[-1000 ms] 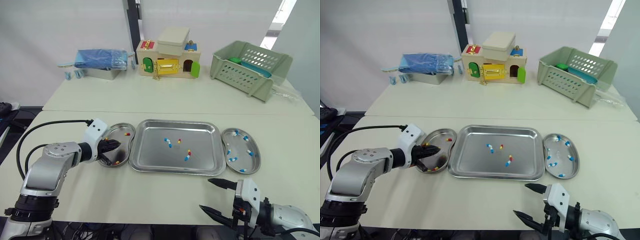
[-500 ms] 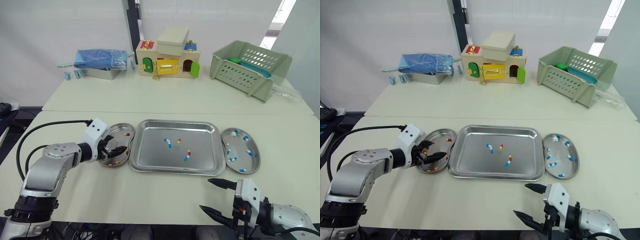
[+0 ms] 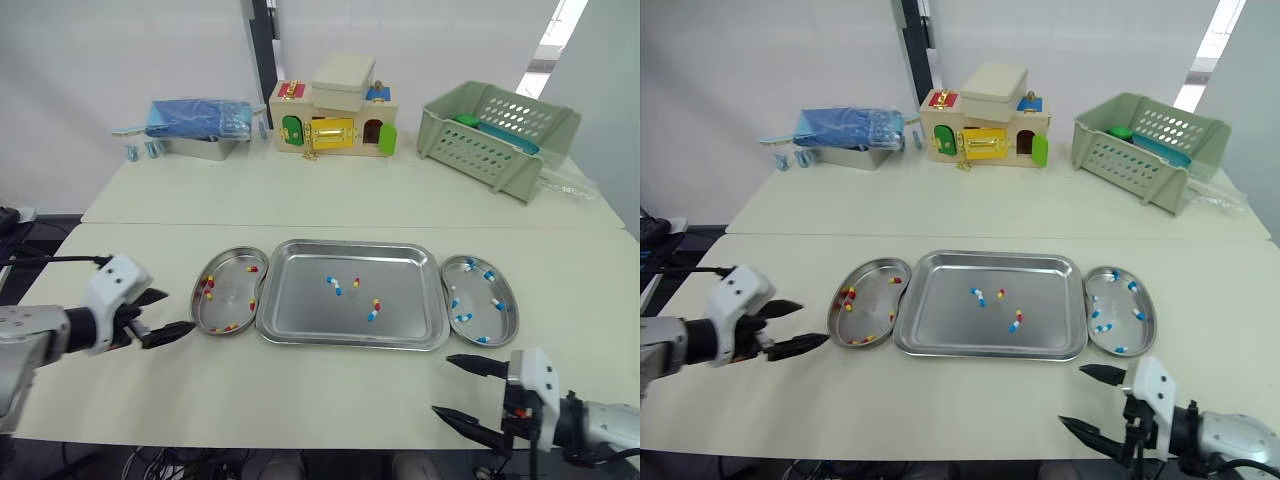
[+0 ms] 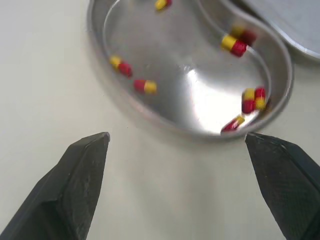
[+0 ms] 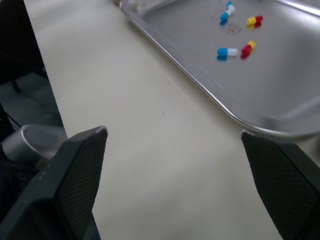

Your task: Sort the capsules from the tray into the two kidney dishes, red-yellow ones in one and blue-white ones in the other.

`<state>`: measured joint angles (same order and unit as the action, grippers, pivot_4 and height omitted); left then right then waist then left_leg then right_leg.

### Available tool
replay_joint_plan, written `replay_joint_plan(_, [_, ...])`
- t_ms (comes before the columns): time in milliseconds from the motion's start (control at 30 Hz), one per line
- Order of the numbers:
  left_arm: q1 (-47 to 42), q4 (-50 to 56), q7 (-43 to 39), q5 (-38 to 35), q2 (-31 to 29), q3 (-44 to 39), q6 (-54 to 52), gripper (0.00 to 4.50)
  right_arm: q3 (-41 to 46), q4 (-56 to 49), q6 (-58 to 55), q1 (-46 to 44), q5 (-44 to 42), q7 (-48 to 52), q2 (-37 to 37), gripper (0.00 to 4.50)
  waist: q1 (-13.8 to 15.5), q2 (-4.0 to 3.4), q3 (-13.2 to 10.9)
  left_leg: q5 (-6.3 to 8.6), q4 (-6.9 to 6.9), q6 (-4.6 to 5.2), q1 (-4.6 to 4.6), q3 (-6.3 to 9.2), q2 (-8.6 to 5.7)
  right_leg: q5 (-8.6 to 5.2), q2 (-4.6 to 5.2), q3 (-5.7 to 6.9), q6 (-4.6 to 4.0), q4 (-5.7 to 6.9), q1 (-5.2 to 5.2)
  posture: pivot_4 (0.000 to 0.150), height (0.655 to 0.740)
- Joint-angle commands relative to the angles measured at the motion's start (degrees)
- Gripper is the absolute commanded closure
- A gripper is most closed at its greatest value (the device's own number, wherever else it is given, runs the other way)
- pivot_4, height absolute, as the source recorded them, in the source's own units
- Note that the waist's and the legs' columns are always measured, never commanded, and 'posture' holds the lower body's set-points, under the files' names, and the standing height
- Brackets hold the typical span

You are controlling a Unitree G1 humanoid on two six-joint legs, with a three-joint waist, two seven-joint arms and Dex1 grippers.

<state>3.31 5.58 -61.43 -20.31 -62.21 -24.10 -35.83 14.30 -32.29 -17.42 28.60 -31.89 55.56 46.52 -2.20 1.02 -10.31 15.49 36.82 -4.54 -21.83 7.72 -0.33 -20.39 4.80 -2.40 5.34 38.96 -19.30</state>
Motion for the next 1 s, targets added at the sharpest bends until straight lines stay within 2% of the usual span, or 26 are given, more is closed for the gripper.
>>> replay_joint_plan(33, [4.76, -1.58, -3.09, 0.83, -2.6, -8.98, 2.12, 0.02, 7.06, 4.23, -0.71, 1.24, -2.32, 4.54, 2.32, 0.0, 0.18, 0.01, -0.01, 0.0, 0.0, 0.0, -0.01, -0.02, 0.0, 0.0, 0.0, 0.0, 0.0, -0.01, 0.0, 0.15, 0.74])
replay_joint_plan(167, [15.25, -2.15, -6.52, 3.16, -2.06, -17.31, 4.01, 0.02, 13.0, 11.51, -1.89, 0.04, -2.06, 8.95, 6.53, 0.0, -0.03, 0.0, -0.02, 0.01, -0.06, 0.01, 0.02, -0.09, 0.0, 0.0, 0.0, -0.06, 0.0, -0.03, -0.01, 0.15, 0.74])
replay_joint_plan(400, [23.98, -3.89, -6.64, 5.38, 0.87, -23.28, 7.14, 0.02, 16.43, 22.86, -2.27, -5.22, 0.35, 15.31, 13.63, 0.0, -0.05, 0.02, -0.03, 0.01, -0.09, 0.01, 0.04, -0.13, 0.02, -0.01, 0.01, -0.07, -0.01, -0.03, -0.01, 0.15, 0.74])
replay_joint_plan(667, [25.15, -0.26, -5.65, 4.25, 3.46, -24.16, 5.95, 0.02, 15.63, 32.71, -0.47, -10.18, 3.81, 19.39, 16.39, 0.0, 0.24, 0.04, -0.03, 0.01, -0.1, 0.0, 0.0, -0.14, 0.0, -0.01, 0.05, -0.06, -0.01, -0.09, -0.01, 0.15, 0.74])
replay_joint_plan(1000, [24.02, 1.77, -5.56, 2.28, 5.42, -22.99, 8.38, 0.02, 15.21, 34.53, -0.43, -12.73, 5.49, 20.94, 16.0, 0.0, 0.17, 0.02, -0.04, 0.0, -0.1, 0.0, 0.01, -0.14, 0.01, -0.01, 0.05, -0.06, -0.01, -0.07, -0.01, 0.15, 0.74])
